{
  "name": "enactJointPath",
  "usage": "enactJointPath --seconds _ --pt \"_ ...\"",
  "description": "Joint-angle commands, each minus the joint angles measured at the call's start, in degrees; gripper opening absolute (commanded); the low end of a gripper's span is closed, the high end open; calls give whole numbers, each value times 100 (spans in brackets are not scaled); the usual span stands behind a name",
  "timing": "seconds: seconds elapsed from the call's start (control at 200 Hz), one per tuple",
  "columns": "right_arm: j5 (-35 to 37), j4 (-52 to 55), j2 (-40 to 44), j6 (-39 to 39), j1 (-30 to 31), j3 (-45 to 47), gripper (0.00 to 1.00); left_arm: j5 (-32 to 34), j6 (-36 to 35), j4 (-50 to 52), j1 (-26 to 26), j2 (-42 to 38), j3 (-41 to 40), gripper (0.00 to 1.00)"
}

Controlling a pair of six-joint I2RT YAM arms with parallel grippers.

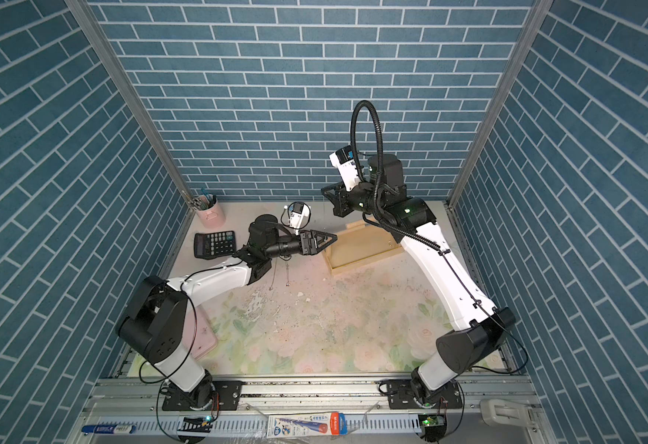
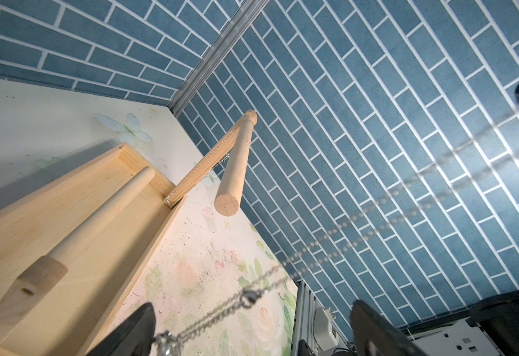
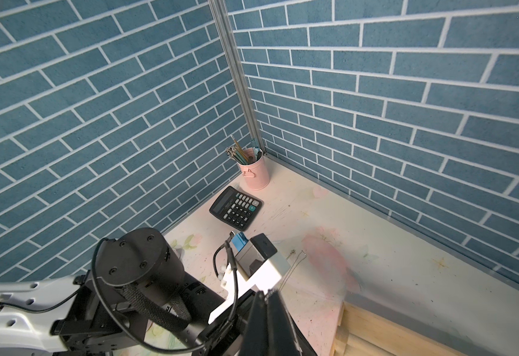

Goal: Take the necklace off the jewelry display stand
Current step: Take off the necklace from the stand.

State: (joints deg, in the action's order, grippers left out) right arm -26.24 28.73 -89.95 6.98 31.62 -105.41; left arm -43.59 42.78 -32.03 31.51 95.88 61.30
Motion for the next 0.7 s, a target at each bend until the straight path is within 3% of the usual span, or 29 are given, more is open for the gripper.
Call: enactJointPath --seconds 0.0,0.695 --pt "92 70 -14 -276 38 -151 0 -61 -66 -148 -39 -203 -69 99" --pt "121 89 -91 -334 38 -217 0 -61 -86 -128 -39 -218 -163 99"
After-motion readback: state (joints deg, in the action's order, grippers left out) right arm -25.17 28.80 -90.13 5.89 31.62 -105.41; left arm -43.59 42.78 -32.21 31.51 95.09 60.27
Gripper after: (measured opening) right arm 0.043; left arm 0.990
